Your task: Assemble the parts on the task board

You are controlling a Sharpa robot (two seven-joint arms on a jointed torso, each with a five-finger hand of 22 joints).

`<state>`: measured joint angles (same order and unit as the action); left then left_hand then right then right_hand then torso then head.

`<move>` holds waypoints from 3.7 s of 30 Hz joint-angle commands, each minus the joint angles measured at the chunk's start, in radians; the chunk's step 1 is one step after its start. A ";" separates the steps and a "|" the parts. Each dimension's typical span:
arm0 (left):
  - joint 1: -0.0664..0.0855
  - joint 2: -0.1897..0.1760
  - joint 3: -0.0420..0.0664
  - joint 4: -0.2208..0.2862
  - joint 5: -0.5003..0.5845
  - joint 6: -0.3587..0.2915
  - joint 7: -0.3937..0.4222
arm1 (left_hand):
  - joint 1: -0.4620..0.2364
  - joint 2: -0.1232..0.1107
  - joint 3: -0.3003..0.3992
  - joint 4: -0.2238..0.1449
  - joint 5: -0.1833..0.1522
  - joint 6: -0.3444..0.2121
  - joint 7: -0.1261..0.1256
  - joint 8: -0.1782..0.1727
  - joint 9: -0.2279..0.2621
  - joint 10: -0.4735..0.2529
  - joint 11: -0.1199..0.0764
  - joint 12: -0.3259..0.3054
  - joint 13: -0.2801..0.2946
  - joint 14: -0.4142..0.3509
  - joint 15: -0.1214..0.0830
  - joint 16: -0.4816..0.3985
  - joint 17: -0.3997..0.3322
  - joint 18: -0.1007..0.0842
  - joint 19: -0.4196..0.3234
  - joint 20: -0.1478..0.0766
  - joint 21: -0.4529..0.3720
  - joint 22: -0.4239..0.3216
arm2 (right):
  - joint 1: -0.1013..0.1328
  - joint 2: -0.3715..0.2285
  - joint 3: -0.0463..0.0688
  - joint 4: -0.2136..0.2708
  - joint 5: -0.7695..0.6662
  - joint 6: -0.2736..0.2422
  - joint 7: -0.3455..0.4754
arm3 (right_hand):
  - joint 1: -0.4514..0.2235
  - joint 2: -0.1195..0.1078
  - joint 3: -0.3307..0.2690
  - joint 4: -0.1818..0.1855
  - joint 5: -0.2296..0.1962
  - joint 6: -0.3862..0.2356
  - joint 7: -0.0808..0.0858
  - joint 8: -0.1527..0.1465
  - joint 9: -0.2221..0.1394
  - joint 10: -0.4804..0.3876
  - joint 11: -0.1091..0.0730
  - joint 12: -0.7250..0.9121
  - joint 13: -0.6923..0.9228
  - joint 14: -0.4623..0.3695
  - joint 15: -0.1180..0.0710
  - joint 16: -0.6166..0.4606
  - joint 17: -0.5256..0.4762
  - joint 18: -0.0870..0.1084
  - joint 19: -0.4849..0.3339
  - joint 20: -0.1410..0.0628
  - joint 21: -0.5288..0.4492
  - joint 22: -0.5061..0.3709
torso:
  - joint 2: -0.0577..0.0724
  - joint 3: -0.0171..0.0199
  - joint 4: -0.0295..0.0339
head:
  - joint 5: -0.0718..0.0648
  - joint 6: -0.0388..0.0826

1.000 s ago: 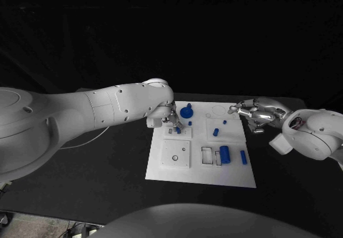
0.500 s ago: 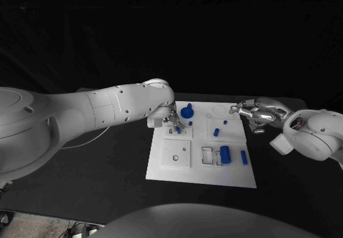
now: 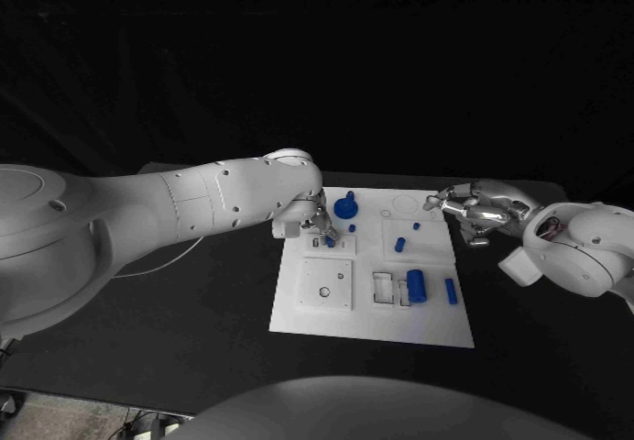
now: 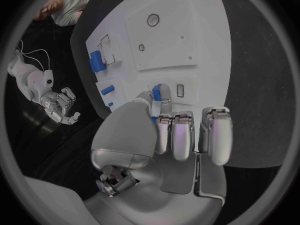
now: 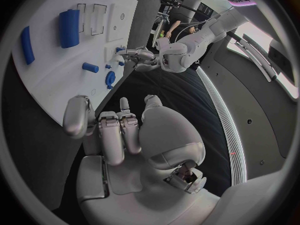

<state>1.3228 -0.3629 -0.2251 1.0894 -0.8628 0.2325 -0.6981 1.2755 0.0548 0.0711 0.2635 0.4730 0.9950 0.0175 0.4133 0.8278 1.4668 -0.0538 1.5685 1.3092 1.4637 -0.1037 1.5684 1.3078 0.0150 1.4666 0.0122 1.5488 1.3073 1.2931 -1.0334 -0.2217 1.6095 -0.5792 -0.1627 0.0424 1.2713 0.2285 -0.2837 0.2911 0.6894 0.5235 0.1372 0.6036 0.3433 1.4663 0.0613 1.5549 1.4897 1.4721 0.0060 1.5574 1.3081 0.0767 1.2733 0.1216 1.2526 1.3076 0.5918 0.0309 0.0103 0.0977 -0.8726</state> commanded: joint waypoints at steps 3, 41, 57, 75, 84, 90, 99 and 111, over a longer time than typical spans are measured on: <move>-0.004 0.005 0.000 -0.004 -0.004 -0.012 -0.144 | 0.004 -0.010 0.009 0.001 0.000 -0.002 -0.005 -0.005 0.002 0.104 -0.006 0.002 0.262 0.107 -0.006 0.002 0.263 -0.005 0.081 -0.008 -0.005 0.223 | -0.001 0.000 0.000 0.002 -0.009 0.002 0.002 | 0.009 -0.002 0.009 0.000 0.006 -0.005 0.002 -0.001 -0.001 0.058 -0.005 -0.004 0.047 0.066 0.003 -0.008 0.231 0.010 -0.011 -0.001 -0.008 0.147 | 0.000 0.0000 -0.0001 | 0.000 0.000; -0.008 0.005 0.001 -0.003 0.000 -0.028 -0.107 | 0.017 -0.026 0.037 -0.001 0.001 -0.007 -0.003 -0.014 0.011 0.104 -0.005 0.002 0.262 0.107 -0.005 0.002 0.263 -0.003 0.078 -0.008 -0.009 0.217 | -0.006 0.000 0.000 0.000 -0.010 0.002 0.001 | 0.011 -0.004 0.014 -0.001 0.008 -0.008 0.002 -0.001 -0.002 0.053 -0.004 -0.006 0.043 0.063 0.004 -0.010 0.228 0.012 -0.019 0.000 -0.017 0.144 | 0.000 -0.0002 -0.0003 | 0.004 0.000; -0.019 0.012 0.001 -0.013 -0.002 -0.033 -0.080 | 0.030 -0.036 0.060 -0.009 -0.005 -0.014 -0.001 -0.023 0.017 0.104 -0.003 0.002 0.262 0.107 -0.004 0.002 0.263 -0.002 0.076 -0.007 -0.011 0.215 | -0.007 -0.002 0.000 0.000 -0.010 -0.002 0.003 | 0.013 -0.006 0.016 -0.001 0.009 -0.009 0.003 -0.001 -0.002 0.049 -0.003 -0.008 0.040 0.059 0.004 -0.012 0.225 0.014 -0.026 0.001 -0.025 0.142 | 0.000 -0.0002 0.0002 | 0.003 0.000; -0.025 0.016 0.000 -0.021 -0.015 -0.039 -0.089 | -0.107 -0.053 0.004 0.026 -0.338 -0.049 0.031 -0.078 0.023 0.104 0.024 0.002 0.262 0.107 0.019 0.002 0.263 -0.001 0.073 0.014 -0.016 0.211 | -0.011 -0.001 0.000 -0.002 -0.010 0.001 -0.001 | 0.019 -0.013 0.022 -0.002 0.007 -0.011 0.004 -0.001 -0.003 0.042 -0.002 -0.011 0.036 0.054 0.006 -0.016 0.220 0.016 -0.037 0.002 -0.036 0.138 | 0.000 0.0003 0.0002 | 0.004 0.000; -0.027 0.014 0.000 -0.017 -0.018 -0.040 -0.101 | -0.197 -0.065 -0.059 0.025 -0.419 -0.050 0.033 -0.088 0.035 0.104 0.026 0.002 0.262 0.107 0.022 0.002 0.263 0.000 0.073 0.018 -0.018 0.210 | -0.013 -0.002 0.000 -0.003 -0.011 0.002 -0.003 | 0.020 -0.017 0.024 -0.002 0.001 -0.013 0.005 -0.002 -0.003 0.041 -0.001 -0.011 0.035 0.053 0.006 -0.016 0.219 0.016 -0.038 0.003 -0.038 0.138 | 0.000 0.0000 0.0001 | 0.006 0.000; -0.027 -0.006 0.001 0.006 -0.023 -0.060 -0.114 | -0.248 -0.087 -0.093 0.028 -0.425 -0.052 0.030 -0.076 0.054 0.104 0.024 0.002 0.262 0.107 0.019 0.002 0.263 0.001 0.071 0.016 -0.021 0.207 | -0.014 -0.002 0.000 -0.004 -0.011 0.001 -0.003 | 0.018 -0.018 0.026 0.000 -0.007 -0.013 0.006 -0.001 -0.003 0.039 0.000 -0.012 0.034 0.052 0.007 -0.017 0.219 0.017 -0.040 0.003 -0.040 0.138 | -0.001 0.0003 0.0009 | 0.007 0.000; 0.010 -0.117 0.012 0.141 -0.049 -0.129 -0.113 | -0.272 -0.124 -0.099 0.029 -0.423 -0.045 0.020 -0.038 0.093 0.104 0.016 0.002 0.262 0.107 0.012 0.002 0.263 0.002 0.069 0.009 -0.025 0.203 | -0.015 -0.003 0.000 -0.008 -0.011 -0.002 0.002 | -0.011 -0.016 0.027 0.002 -0.053 -0.015 0.008 0.002 -0.003 0.039 0.002 -0.011 0.034 0.052 0.010 -0.017 0.218 0.017 -0.041 0.007 -0.044 0.138 | -0.001 0.0004 0.0016 | 0.008 0.000; 0.138 -0.243 0.016 0.275 -0.095 -0.258 -0.052 | -0.210 -0.082 -0.144 0.029 -0.202 -0.061 0.002 0.065 0.183 0.104 0.001 0.002 0.262 0.107 0.001 0.002 0.263 -0.006 0.086 -0.002 -0.003 0.232 | -0.017 -0.002 0.000 -0.014 -0.010 -0.004 0.007 | -0.025 -0.012 0.025 0.003 -0.060 -0.015 0.008 0.004 -0.003 0.037 0.003 -0.012 0.032 0.051 0.011 -0.017 0.217 0.017 -0.042 0.008 -0.046 0.138 | -0.002 0.0005 0.0008 | 0.007 0.000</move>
<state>1.4597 -0.6072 -0.2083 1.3623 -0.9325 0.0314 -0.6983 1.0563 -0.0251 -0.0662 0.2914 0.2612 0.9338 0.0241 0.4757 1.0091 1.4649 -0.0452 1.5684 1.3091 1.4640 -0.0967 1.5683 1.3076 0.0151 1.4670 0.0193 1.5416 1.3075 1.2773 -1.0363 -0.2218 1.5960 -0.5817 -0.1704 0.0403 1.2591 0.2167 -0.2616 0.2912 0.6344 0.5141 0.1466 0.6036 0.3410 1.4647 0.0669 1.5490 1.4814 1.4720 0.0129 1.5441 1.3079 0.0766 1.2377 0.1288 1.2132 1.3074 0.5901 0.0311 0.0113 0.1046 -0.8726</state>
